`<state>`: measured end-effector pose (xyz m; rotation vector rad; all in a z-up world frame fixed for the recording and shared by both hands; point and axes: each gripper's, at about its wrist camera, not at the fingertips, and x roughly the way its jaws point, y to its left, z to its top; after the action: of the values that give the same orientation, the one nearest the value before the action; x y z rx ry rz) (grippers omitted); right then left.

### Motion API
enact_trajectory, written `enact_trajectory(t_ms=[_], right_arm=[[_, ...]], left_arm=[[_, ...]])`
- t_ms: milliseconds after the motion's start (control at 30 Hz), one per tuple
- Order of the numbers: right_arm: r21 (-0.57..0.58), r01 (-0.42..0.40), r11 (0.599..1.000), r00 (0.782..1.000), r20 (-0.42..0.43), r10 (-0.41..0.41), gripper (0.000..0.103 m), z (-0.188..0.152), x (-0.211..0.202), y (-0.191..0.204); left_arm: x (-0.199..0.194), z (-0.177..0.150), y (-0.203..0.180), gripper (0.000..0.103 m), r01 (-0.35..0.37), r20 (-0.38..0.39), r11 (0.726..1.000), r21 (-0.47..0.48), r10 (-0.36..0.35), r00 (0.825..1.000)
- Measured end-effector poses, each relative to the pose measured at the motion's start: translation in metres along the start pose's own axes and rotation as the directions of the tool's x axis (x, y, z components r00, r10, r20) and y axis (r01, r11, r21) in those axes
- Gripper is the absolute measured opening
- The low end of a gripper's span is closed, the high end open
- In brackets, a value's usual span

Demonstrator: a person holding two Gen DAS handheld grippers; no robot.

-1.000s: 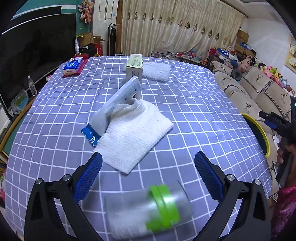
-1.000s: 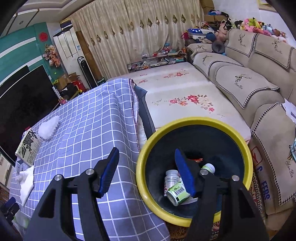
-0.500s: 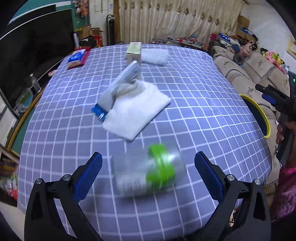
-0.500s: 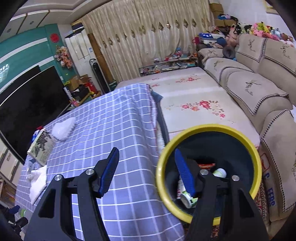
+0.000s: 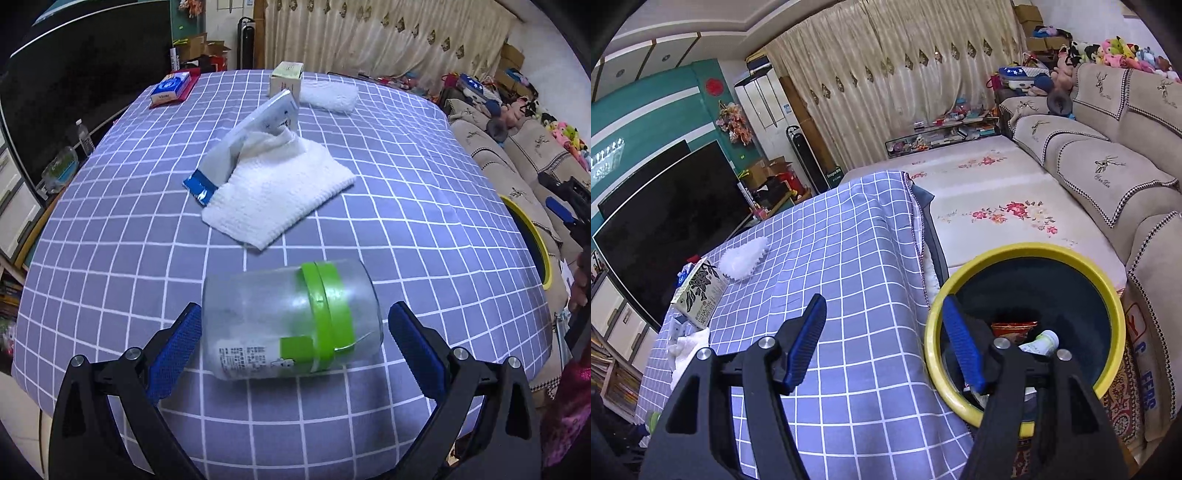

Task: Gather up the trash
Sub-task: 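Grasp the clear jar with green lid with the left gripper, then carry the clear jar with the left gripper into the bin and release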

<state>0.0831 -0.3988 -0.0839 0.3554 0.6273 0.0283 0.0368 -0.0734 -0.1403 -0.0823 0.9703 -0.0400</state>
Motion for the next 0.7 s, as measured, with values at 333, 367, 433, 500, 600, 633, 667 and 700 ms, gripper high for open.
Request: enact_trajectory(t_ms=[333,367,433,500,600,633,667,700], right_arm=[[0.022,-0.004,1.0,1.0,0.006,0.004,0.062,-0.006,-0.008,-0.015],[0.023,-0.002,1.0,1.0,0.007,0.002,0.062,-0.006,-0.009,-0.016],[0.029,0.006,1.0,1.0,0.01,-0.006,0.062,-0.007,-0.012,-0.02],[0.032,0.012,0.999,1.0,0.015,-0.012,0.062,-0.008,-0.016,-0.022],[0.031,0.017,0.999,1.0,0.025,-0.018,0.062,-0.008,-0.021,-0.024],[0.029,0.021,0.999,0.999,0.029,-0.021,0.062,-0.007,-0.023,-0.025],[0.028,0.024,0.999,0.999,0.033,-0.025,0.062,-0.007,-0.025,-0.025],[0.028,0.027,0.999,0.999,0.04,-0.028,0.062,-0.007,-0.028,-0.027]], left_arm=[[0.0,0.002,0.0,0.074,-0.038,0.027,0.999,-0.011,0.039,0.999],[0.0,0.002,-0.002,0.074,-0.034,0.029,0.999,0.004,0.034,0.999],[0.0,0.002,-0.004,0.074,-0.02,0.027,1.0,0.015,0.019,0.999],[-0.001,0.004,-0.007,0.074,-0.006,0.026,1.0,0.027,0.005,1.0],[-0.004,0.008,-0.017,0.074,0.005,0.041,0.998,0.065,-0.007,0.999],[-0.005,0.009,-0.019,0.074,0.01,0.046,0.997,0.074,-0.013,0.999],[-0.006,0.013,-0.025,0.074,0.021,0.052,0.996,0.089,-0.026,0.998],[-0.007,0.015,-0.029,0.074,0.029,0.055,0.995,0.1,-0.035,0.998]])
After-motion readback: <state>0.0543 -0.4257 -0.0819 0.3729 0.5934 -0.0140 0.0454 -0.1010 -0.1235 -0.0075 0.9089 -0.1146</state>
